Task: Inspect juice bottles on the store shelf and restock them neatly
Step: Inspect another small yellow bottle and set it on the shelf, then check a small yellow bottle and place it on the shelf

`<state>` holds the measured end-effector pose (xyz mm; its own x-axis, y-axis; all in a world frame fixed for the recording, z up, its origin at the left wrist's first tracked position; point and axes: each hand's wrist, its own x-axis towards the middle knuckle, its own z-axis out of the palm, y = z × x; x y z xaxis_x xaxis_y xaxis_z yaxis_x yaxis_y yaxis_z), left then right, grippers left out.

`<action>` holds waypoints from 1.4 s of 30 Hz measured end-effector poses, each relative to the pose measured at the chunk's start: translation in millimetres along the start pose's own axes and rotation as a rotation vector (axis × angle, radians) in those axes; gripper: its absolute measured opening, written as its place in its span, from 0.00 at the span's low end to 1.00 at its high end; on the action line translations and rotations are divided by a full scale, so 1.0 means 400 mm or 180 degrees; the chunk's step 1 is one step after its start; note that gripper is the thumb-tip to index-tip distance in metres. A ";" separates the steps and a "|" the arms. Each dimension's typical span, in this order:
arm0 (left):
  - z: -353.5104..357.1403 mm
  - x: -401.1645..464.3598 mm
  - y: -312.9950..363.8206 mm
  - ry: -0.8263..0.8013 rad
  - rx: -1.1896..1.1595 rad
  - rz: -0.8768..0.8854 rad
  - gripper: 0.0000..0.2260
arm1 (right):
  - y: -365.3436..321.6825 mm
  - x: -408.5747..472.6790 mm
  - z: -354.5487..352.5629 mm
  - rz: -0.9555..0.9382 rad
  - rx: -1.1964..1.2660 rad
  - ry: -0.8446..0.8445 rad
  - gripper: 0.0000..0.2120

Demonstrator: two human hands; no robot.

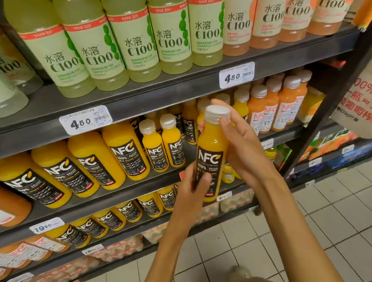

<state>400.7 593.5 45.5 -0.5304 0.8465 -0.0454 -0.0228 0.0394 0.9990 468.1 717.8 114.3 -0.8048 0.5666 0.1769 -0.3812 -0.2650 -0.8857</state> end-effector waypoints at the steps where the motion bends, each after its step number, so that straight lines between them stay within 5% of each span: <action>1: 0.009 0.015 -0.007 0.0004 0.0083 0.0068 0.20 | -0.006 0.010 -0.013 0.0009 -0.0079 -0.0085 0.22; 11: 0.099 0.196 -0.094 0.1278 -0.0165 0.0205 0.27 | -0.023 0.105 -0.140 0.0272 -0.1522 -0.1065 0.21; 17: 0.123 0.247 -0.140 0.1870 0.0168 0.0031 0.25 | 0.014 0.162 -0.184 -0.0286 -0.2573 -0.0792 0.21; 25: 0.112 0.304 -0.168 0.2786 0.0943 -0.0773 0.22 | 0.115 0.193 -0.179 -0.0184 -0.2485 -0.0306 0.23; 34: 0.097 0.324 -0.182 0.2839 0.0654 -0.1074 0.25 | 0.144 0.243 -0.149 -0.0246 -0.2633 -0.0297 0.22; 42: 0.099 0.352 -0.189 0.3000 0.0313 -0.1355 0.17 | 0.170 0.267 -0.124 -0.1478 -0.4447 0.0102 0.13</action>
<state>361.2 730.7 -36.4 -0.9431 -0.0042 -0.3325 -0.3167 0.3169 0.8941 378.8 799.2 51.6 -0.7185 0.4101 0.5618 0.1574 0.8826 -0.4429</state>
